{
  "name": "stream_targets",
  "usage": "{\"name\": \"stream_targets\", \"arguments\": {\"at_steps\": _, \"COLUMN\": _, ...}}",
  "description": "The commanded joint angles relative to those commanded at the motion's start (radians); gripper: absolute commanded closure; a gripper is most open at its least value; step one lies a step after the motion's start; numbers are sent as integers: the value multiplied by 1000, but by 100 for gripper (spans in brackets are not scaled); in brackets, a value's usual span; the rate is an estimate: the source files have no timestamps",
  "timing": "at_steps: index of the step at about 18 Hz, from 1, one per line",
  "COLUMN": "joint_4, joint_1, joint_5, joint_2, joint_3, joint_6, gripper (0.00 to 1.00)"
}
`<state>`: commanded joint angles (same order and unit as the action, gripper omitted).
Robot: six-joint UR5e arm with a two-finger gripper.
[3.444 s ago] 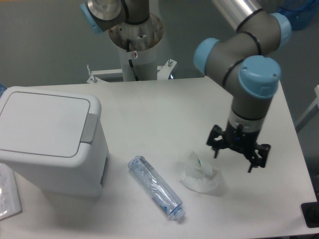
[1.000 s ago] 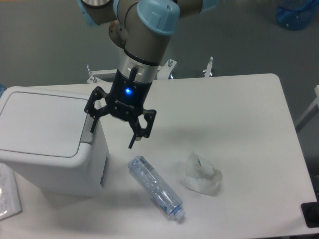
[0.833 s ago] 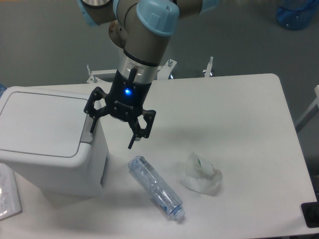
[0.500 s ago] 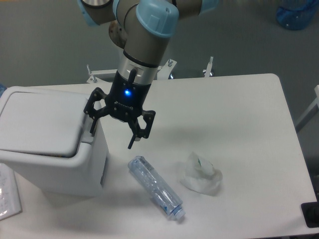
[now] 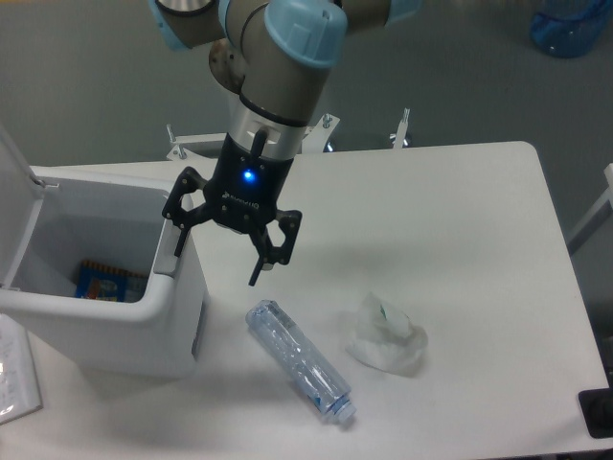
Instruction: Open the trash can
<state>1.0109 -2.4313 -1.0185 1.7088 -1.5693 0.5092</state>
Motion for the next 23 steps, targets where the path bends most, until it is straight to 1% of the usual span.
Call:
{"name": "stream_targets", "arguments": {"at_steps": 2, "joint_4": -14, "joint_1": -8, "joint_5": -6, "joint_2": 9, "joint_3": 11, "joint_6": 5, "gripper": 0}}
{"name": "stream_targets", "arguments": {"at_steps": 3, "joint_4": -41, "joint_1": -20, "joint_5": -8, "joint_2": 15, "joint_3": 15, "joint_6": 5, "gripper": 0}}
{"name": "stream_targets", "arguments": {"at_steps": 5, "joint_4": -96, "joint_1": -43, "joint_5": -27, "joint_2": 72, "joint_3": 40, "joint_6": 11, "gripper": 0}}
{"name": "stream_targets", "arguments": {"at_steps": 6, "joint_4": -113, "joint_1": -66, "joint_5": -76, "joint_2": 110, "joint_3": 61, "joint_6": 24, "gripper": 0}}
{"name": "stream_targets", "arguments": {"at_steps": 7, "joint_4": -130, "joint_1": -92, "joint_5": -150, "joint_2": 150, "joint_3": 81, "joint_6": 66, "gripper": 0}}
{"name": "stream_targets", "arguments": {"at_steps": 8, "joint_4": -132, "joint_1": -115, "joint_5": -225, "joint_2": 184, "joint_3": 107, "joint_6": 130, "gripper": 0}}
{"name": "stream_targets", "arguments": {"at_steps": 9, "joint_4": -130, "joint_1": -130, "joint_5": -271, "joint_2": 219, "joint_3": 129, "joint_6": 188, "gripper": 0}}
{"name": "stream_targets", "arguments": {"at_steps": 11, "joint_4": -130, "joint_1": -179, "joint_5": -288, "joint_2": 277, "joint_3": 150, "joint_6": 283, "gripper": 0}}
{"name": "stream_targets", "arguments": {"at_steps": 13, "joint_4": -127, "joint_1": -203, "joint_5": -293, "joint_2": 316, "joint_3": 169, "joint_6": 401, "gripper": 0}}
{"name": "stream_targets", "arguments": {"at_steps": 15, "joint_4": -124, "joint_1": -222, "joint_5": -330, "joint_2": 337, "joint_3": 169, "joint_6": 582, "gripper": 0}}
{"name": "stream_targets", "arguments": {"at_steps": 17, "joint_4": -114, "joint_1": -227, "joint_5": -435, "joint_2": 345, "joint_3": 161, "joint_6": 719, "gripper": 0}}
{"name": "stream_targets", "arguments": {"at_steps": 18, "joint_4": -100, "joint_1": -233, "joint_5": -483, "joint_2": 345, "joint_3": 157, "joint_6": 753, "gripper": 0}}
{"name": "stream_targets", "arguments": {"at_steps": 20, "joint_4": -52, "joint_1": -242, "joint_5": -514, "joint_2": 342, "joint_3": 157, "joint_6": 775, "gripper": 0}}
{"name": "stream_targets", "arguments": {"at_steps": 21, "joint_4": -40, "joint_1": -242, "joint_5": -520, "joint_2": 342, "joint_3": 157, "joint_6": 776, "gripper": 0}}
{"name": "stream_targets", "arguments": {"at_steps": 23, "joint_4": -38, "joint_1": -242, "joint_5": -529, "joint_2": 344, "joint_3": 155, "joint_6": 776, "gripper": 0}}
